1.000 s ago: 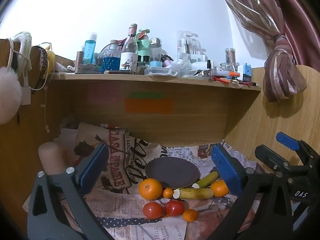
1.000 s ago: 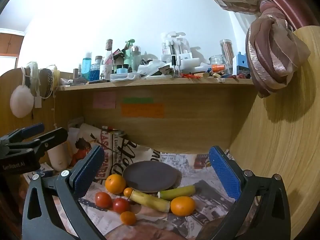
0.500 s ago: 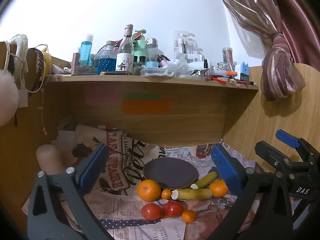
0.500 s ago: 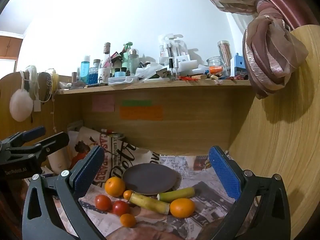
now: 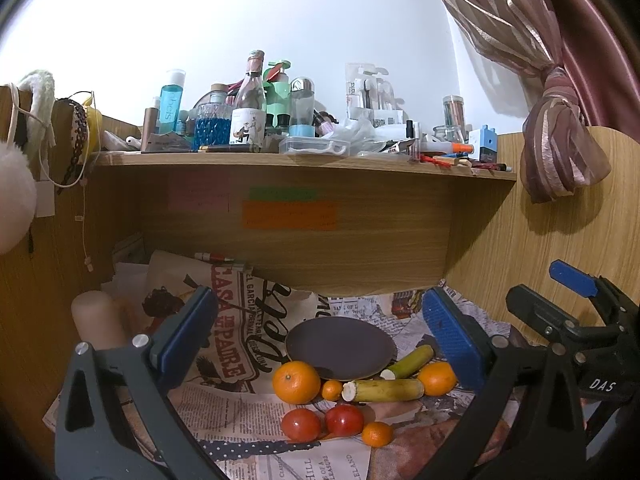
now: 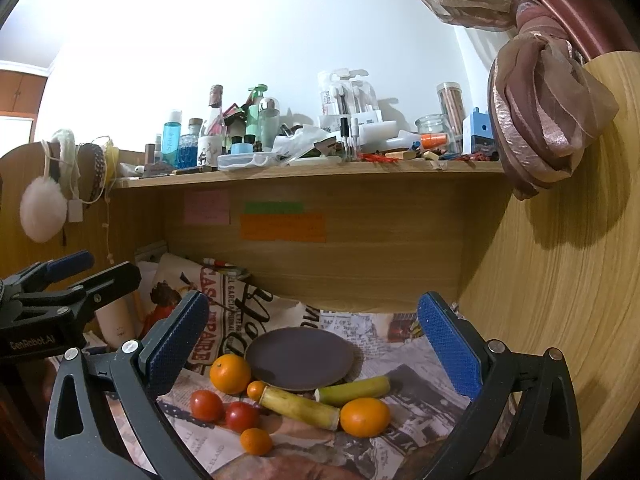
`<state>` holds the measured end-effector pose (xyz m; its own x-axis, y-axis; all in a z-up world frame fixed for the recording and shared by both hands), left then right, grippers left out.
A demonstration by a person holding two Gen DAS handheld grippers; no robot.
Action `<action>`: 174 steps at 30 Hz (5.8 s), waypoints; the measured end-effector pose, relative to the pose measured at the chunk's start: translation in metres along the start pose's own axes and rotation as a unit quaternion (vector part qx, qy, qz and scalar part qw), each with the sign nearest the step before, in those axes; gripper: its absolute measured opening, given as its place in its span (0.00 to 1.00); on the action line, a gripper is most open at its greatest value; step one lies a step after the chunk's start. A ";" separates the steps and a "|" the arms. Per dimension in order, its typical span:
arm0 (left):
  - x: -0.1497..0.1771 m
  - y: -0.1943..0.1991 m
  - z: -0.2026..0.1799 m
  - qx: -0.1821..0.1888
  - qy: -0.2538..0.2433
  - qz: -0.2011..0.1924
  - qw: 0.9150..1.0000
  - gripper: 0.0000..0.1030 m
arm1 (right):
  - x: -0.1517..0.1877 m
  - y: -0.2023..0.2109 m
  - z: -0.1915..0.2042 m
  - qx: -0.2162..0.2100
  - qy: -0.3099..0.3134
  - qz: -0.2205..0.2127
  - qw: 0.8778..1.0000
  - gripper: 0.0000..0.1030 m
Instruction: Organize fruits
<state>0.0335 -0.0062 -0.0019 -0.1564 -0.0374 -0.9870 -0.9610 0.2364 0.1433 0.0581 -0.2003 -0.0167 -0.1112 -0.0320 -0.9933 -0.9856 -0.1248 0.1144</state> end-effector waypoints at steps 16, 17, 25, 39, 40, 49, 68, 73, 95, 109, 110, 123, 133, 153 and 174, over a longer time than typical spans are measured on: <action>0.002 -0.005 0.003 -0.003 -0.006 0.003 1.000 1.00 | 0.005 -0.003 0.004 -0.003 0.003 0.002 1.000 1.00; 0.003 -0.005 0.003 -0.004 -0.008 0.002 1.000 1.00 | 0.005 -0.003 0.004 -0.003 0.003 0.002 1.000 1.00; 0.004 -0.004 0.002 -0.007 -0.012 -0.001 1.000 1.00 | 0.005 -0.003 0.005 -0.005 0.002 0.002 1.000 1.00; 0.002 0.000 -0.003 -0.002 -0.013 -0.006 1.000 1.00 | 0.004 0.000 0.008 -0.010 0.006 -0.004 1.000 1.00; 0.002 0.000 -0.003 -0.002 -0.013 -0.006 1.000 1.00 | 0.004 0.000 0.009 -0.010 0.006 -0.004 1.000 1.00; 0.004 -0.010 0.003 0.007 -0.001 0.017 1.000 1.00 | 0.007 -0.008 0.010 -0.001 0.014 0.008 1.000 1.00; 0.047 -0.083 0.061 0.011 0.042 0.152 0.987 0.76 | 0.057 -0.082 -0.010 -0.019 0.023 0.162 0.986 0.57; 0.075 -0.115 0.080 0.019 0.065 0.212 0.975 0.75 | 0.081 -0.108 -0.021 -0.003 0.036 0.217 0.976 0.56; 0.145 -0.213 0.101 0.081 0.106 0.364 0.922 0.70 | 0.128 -0.151 -0.032 -0.003 0.048 0.356 0.933 0.56; 0.159 -0.235 0.111 0.084 0.141 0.370 0.914 0.68 | 0.142 -0.166 -0.027 -0.014 0.043 0.392 0.919 0.61; 0.159 -0.235 0.110 0.083 0.140 0.369 0.915 0.67 | 0.142 -0.166 -0.028 -0.016 0.043 0.391 0.919 0.61; 0.133 -0.218 0.101 0.070 0.099 0.347 0.930 0.67 | 0.125 -0.159 -0.033 -0.004 0.038 0.356 0.934 0.59; 0.112 -0.203 0.101 0.067 0.099 0.327 0.938 0.67 | 0.122 -0.161 -0.031 -0.003 0.076 0.355 0.932 0.49; 0.099 -0.195 0.103 0.055 0.093 0.317 0.942 0.67 | 0.137 -0.176 -0.038 0.001 0.051 0.376 0.925 0.59; 0.077 -0.263 0.093 0.076 0.088 0.329 0.937 0.67 | 0.089 -0.228 0.010 -0.044 0.068 0.304 0.949 0.59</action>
<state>0.2953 0.0186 -0.1227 -0.7515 0.0089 -0.6597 -0.6021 0.3996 0.6912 0.2715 -0.1649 -0.1310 -0.6327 -0.2520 -0.7323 -0.7292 -0.1246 0.6729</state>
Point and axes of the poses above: each gripper's, at about its wrist camera, not at the fingertips, and y roughly against the way its jaws point, z to its left, x to its underside, the point moved 3 cm from there along -y, roughly the way its jaws point, and after that the axes turned 12 degrees about x, right-handed, at the moved point
